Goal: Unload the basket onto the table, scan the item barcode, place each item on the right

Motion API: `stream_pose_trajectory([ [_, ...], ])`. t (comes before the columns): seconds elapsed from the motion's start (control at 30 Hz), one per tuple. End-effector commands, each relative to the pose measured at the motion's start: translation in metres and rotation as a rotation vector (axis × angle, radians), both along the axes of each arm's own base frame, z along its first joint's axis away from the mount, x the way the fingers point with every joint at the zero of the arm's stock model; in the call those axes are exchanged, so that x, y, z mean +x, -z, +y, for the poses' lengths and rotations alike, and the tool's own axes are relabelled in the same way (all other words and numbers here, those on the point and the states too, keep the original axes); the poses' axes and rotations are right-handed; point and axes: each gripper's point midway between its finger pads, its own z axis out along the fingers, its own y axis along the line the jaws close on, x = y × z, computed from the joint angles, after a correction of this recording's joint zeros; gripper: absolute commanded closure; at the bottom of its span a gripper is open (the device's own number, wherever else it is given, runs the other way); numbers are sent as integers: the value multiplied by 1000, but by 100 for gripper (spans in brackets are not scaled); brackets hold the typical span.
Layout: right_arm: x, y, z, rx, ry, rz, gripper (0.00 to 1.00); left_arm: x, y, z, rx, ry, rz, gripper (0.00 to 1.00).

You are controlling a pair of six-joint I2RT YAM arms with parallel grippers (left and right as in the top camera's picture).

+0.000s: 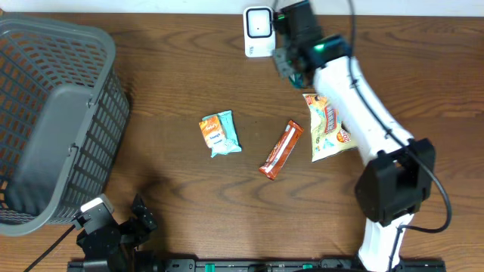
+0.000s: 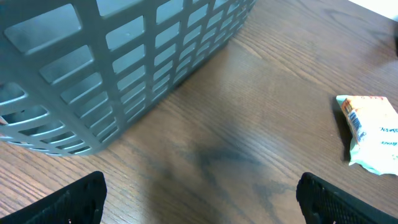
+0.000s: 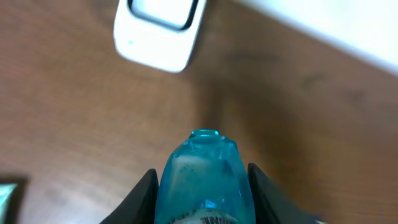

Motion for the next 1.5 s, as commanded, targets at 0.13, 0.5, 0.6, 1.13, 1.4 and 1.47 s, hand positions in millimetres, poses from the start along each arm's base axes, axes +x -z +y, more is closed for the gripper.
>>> stream_pose_trajectory([
  [0.13, 11, -80, 13, -221, 136, -356, 85, -1, 1, 1, 2, -9, 3, 2],
  [0.5, 45, -80, 32, -432, 130, -522, 83, -1, 1, 1, 2, -9, 3, 2],
  [0.6, 57, -70, 33, -535, 136, -548, 84, -1, 1, 1, 2, -9, 3, 2],
  [1.13, 99, -14, 91, -675, -11, -736, 83, -1, 1, 1, 2, -9, 3, 2],
  [1.4, 114, -22, 120, -653, -102, -791, 82, -1, 1, 1, 2, -9, 3, 2],
  [1.47, 119, -25, 125, -686, -128, -801, 81, -1, 1, 1, 2, -9, 3, 2],
])
